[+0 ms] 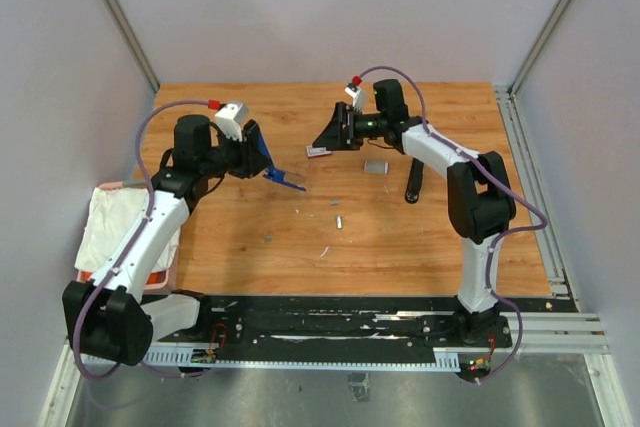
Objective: Unload the staples from the stapler
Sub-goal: Unload the staple at the center of the board, then place the stapler at the center of the board.
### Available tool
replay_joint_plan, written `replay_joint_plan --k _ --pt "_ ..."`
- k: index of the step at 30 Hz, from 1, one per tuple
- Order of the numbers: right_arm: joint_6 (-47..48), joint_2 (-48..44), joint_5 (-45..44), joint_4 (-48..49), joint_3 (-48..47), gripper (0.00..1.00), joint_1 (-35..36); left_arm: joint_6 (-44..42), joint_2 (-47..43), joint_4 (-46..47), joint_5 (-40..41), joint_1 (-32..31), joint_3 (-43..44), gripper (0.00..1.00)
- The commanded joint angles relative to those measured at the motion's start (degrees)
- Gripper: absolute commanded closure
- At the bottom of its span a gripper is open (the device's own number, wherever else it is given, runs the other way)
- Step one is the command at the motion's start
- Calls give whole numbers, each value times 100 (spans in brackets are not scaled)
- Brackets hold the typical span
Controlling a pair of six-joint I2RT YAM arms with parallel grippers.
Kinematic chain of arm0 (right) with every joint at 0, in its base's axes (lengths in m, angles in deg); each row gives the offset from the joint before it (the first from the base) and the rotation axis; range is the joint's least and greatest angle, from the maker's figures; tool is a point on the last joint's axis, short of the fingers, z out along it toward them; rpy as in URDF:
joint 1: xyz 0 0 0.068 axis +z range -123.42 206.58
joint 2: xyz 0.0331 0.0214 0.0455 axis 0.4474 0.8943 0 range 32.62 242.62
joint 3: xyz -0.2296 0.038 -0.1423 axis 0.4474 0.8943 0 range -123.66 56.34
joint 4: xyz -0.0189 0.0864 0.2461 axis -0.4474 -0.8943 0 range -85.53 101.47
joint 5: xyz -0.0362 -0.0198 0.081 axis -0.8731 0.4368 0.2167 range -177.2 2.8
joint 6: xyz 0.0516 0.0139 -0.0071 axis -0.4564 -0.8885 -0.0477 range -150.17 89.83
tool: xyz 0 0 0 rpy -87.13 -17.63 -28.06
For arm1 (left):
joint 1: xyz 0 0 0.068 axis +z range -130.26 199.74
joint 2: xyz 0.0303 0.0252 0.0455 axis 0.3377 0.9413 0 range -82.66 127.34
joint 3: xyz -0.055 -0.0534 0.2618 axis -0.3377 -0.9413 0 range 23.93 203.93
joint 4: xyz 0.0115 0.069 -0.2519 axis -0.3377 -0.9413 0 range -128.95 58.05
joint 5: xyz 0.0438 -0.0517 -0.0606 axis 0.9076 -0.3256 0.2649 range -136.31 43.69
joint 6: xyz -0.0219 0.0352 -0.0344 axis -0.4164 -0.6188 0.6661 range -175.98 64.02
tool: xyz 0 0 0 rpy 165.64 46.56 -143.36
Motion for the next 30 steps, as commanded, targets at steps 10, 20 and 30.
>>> replay_joint_plan --k 10,20,30 --pt "878 -423 383 80 -43 21 196 -1570 -260 2879 -340 22 -1620 100" --pt "5903 -456 298 -2641 -606 21 1010 -2206 -351 3127 -2017 22 -1881 100" --pt "7744 -569 349 -2974 -207 21 1448 -2111 -398 3131 -2864 37 -1841 100"
